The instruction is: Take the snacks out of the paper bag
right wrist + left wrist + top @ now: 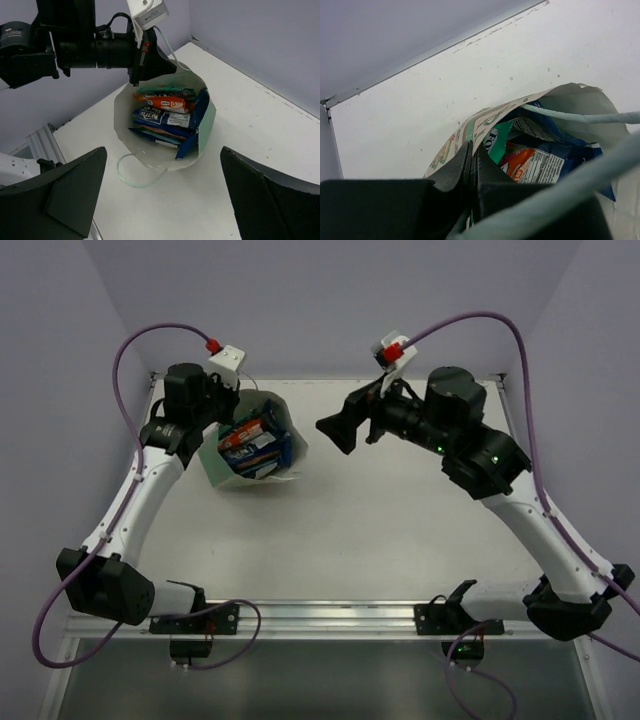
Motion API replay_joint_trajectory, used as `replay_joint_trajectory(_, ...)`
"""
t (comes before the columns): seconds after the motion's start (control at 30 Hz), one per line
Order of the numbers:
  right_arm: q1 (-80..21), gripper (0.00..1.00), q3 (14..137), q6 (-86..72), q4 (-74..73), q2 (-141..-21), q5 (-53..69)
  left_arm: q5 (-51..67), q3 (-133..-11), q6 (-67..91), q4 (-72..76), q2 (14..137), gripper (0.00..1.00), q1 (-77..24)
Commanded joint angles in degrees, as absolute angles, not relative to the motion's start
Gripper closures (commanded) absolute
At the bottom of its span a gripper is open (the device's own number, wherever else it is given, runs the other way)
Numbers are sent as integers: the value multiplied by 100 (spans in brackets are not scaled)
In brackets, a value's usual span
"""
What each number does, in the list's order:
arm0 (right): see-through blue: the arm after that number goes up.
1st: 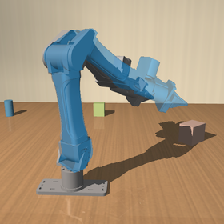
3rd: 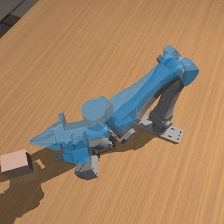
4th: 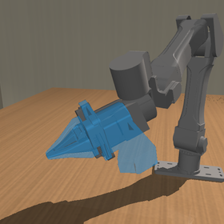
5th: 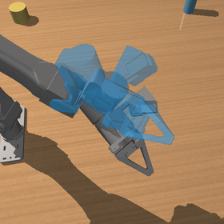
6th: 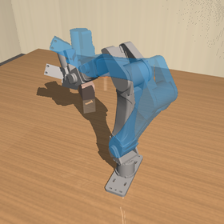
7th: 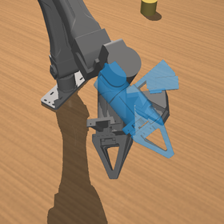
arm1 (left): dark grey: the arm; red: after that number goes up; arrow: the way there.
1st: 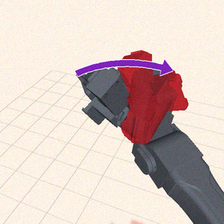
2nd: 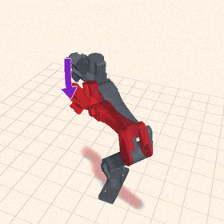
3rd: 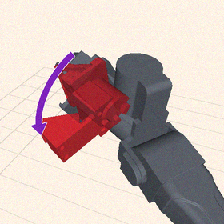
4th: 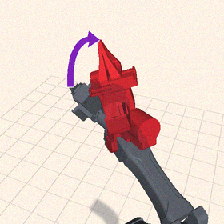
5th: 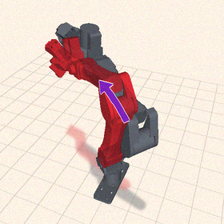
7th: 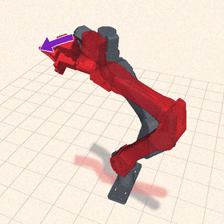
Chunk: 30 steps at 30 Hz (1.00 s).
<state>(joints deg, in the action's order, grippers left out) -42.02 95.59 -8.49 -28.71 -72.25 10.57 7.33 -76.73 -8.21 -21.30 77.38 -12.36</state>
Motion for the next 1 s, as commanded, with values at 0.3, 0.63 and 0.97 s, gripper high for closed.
replay_joint_trajectory(0.3,-5229,18,8922,-1563,-1961,-8261,256,405,-6777,-827,-1863,6505,100,-2364)
replay_joint_trajectory(0.63,-5238,28,8165,-3497,-1713,-8586,-342,36,-6267,-123,-1837,6056,100,-2821)
replay_joint_trajectory(0.97,-5010,29,8956,-2857,-1977,-8816,-378,-1520,-7575,-465,-1530,7302,100,-2331)
